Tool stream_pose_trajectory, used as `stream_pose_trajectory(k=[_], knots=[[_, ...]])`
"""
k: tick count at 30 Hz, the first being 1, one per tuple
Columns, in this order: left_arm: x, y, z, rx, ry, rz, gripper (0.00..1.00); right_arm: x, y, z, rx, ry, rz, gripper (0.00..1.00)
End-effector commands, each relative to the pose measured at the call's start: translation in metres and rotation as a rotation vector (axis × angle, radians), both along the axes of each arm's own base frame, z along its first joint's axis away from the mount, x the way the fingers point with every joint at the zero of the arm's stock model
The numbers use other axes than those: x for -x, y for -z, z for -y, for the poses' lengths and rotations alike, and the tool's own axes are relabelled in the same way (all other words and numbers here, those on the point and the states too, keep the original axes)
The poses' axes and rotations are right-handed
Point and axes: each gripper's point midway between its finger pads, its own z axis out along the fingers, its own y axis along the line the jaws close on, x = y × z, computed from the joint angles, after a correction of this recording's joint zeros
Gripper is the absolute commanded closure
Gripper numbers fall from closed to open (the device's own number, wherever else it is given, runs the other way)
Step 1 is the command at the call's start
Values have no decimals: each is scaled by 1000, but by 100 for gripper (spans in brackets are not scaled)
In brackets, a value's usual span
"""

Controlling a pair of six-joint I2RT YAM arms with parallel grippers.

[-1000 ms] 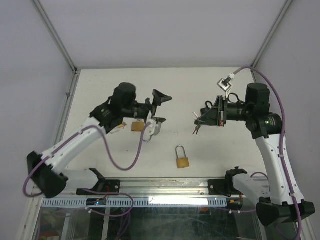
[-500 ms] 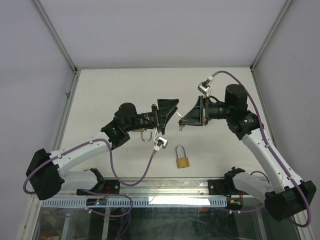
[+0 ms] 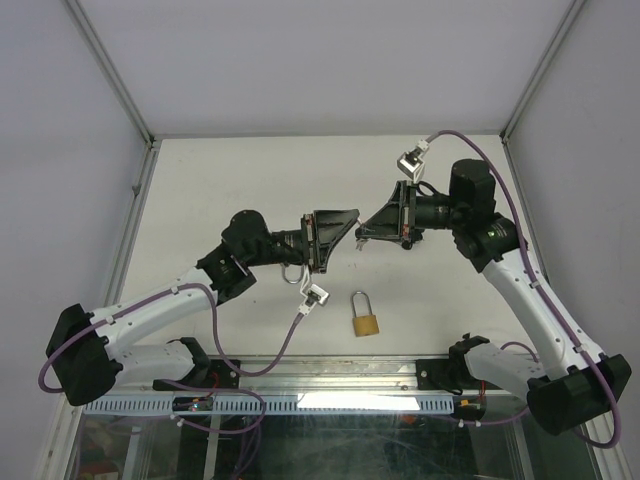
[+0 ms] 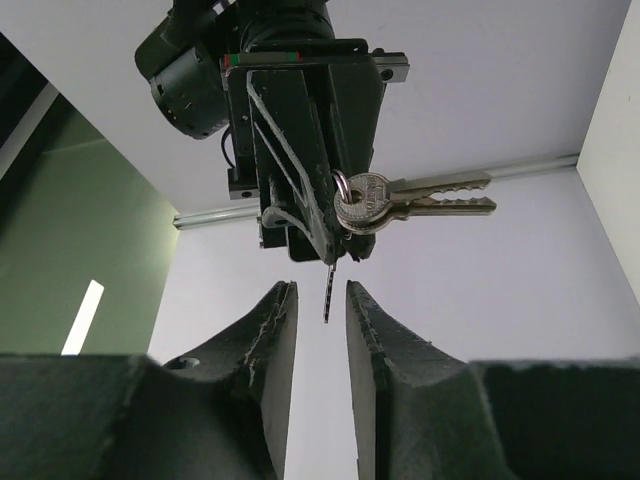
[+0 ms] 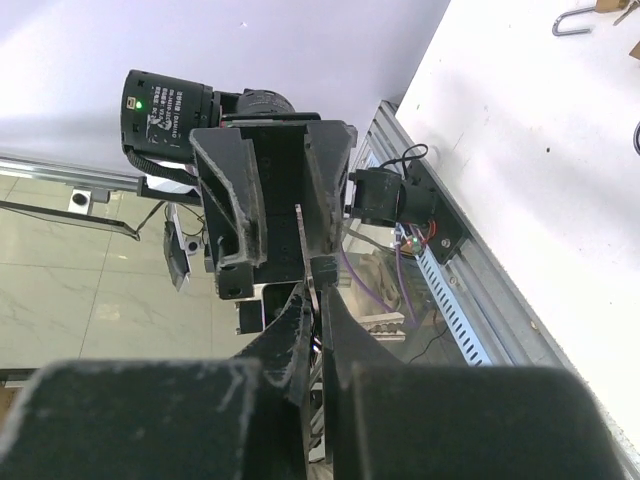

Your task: Unlock with the key

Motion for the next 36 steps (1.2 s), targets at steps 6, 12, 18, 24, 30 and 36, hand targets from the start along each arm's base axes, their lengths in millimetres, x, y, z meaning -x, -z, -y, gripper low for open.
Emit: stream_pose_trajectory(k=[6,12,18,24,30,36], knots=[[15,-9,1,4,47,45,100,6,-18,1,-21,-18,86,100],[8,1,1,-100,5,-39,100,8,-9,5,26,-32,126,67],[-7,53,-16,-453,-166,-390,100,-8,12,45,281,85,279,0],[41,135,-65,-980,-395,-1259,100,-31,-3,68,314,299,705,6],[59,131,-51,-908,-439,-1785,100,-8,18,38,60,273,1101,22],[61,127,-45,-886,-436,-1872,100,-1,57,11,81,130,1139,31]])
